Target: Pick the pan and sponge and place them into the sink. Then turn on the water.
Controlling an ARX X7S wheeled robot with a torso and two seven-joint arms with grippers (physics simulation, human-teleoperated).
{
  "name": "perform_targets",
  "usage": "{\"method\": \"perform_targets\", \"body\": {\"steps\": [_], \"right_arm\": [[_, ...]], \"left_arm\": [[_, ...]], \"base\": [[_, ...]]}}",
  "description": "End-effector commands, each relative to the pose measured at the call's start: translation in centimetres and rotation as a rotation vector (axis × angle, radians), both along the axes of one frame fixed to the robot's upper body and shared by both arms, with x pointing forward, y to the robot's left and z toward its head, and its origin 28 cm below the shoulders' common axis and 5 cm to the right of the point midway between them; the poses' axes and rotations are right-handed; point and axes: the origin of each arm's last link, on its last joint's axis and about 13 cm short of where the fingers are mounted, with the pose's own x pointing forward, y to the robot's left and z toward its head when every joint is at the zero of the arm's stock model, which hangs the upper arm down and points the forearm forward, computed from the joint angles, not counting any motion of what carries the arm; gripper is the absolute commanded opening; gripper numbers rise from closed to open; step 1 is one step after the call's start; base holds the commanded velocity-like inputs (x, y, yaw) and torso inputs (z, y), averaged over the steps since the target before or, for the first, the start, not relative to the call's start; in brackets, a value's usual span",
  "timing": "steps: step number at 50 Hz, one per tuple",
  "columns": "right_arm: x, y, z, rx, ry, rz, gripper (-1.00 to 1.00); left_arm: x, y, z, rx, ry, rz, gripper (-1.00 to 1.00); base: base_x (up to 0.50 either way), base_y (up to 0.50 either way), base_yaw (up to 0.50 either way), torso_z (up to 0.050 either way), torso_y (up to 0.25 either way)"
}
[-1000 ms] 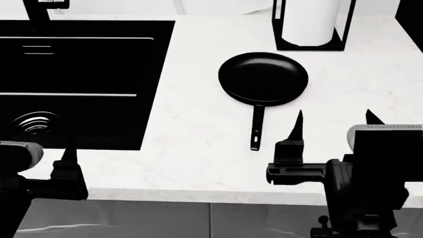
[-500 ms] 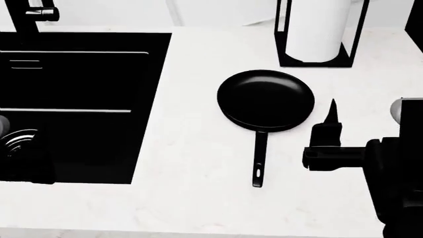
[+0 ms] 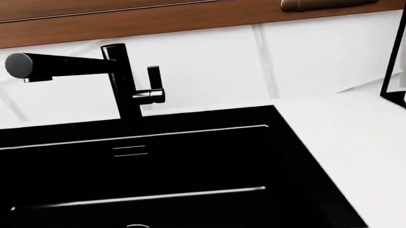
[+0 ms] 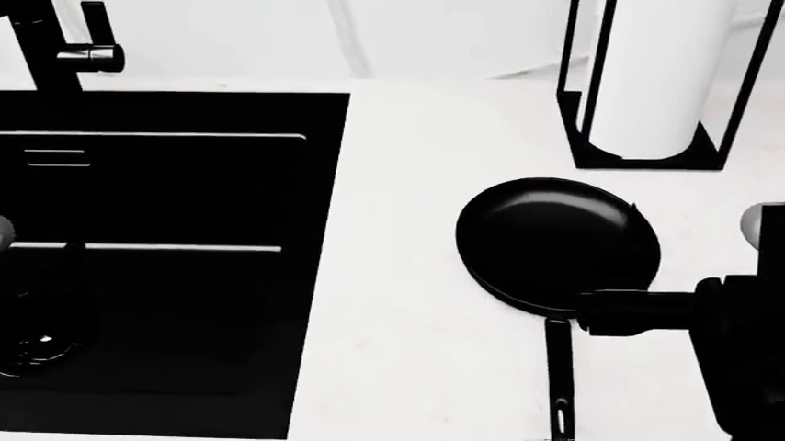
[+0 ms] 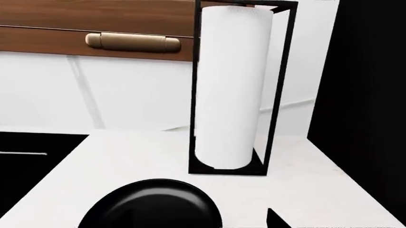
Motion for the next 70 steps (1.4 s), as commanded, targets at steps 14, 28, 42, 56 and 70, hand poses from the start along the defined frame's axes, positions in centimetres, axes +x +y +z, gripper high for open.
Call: {"method": "perform_targets", "body": {"steps": [14, 28, 42, 56, 70], "right_arm": [[-0.3, -0.1, -0.6, 0.006, 0.064, 0.007, 1.0], [-0.8, -1.0, 5.0, 0.023, 0.425, 0.002, 1.0], [-2.0, -1.0, 6.6, -0.025, 0.633, 0.137, 1.0], [0.3, -0.9, 5.0, -0.015, 0.666, 0.104, 1.0], [2.9, -0.6, 2.9, 0.002, 0.731, 0.112, 1.0]], "left_arm": [[0.1, -0.1, -0.7, 0.005, 0.018, -0.01, 1.0], [0.2, -0.1, -0.2, 0.012, 0.028, -0.01, 1.0], [0.2, 0.1, -0.4, -0.006, 0.026, 0.003, 1.0], [0.1, 0.1, -0.4, -0.009, 0.035, -0.005, 1.0], [0.1, 0.1, -0.7, -0.007, 0.039, -0.004, 1.0]], "base": [[0.13, 0.22, 0.0, 0.0, 0.001], [0.0, 0.0, 0.0, 0.0, 0.0], [0.0, 0.0, 0.0, 0.0, 0.0], [0.0, 0.0, 0.0, 0.0, 0.0], [0.0, 0.0, 0.0, 0.0, 0.0]]}}
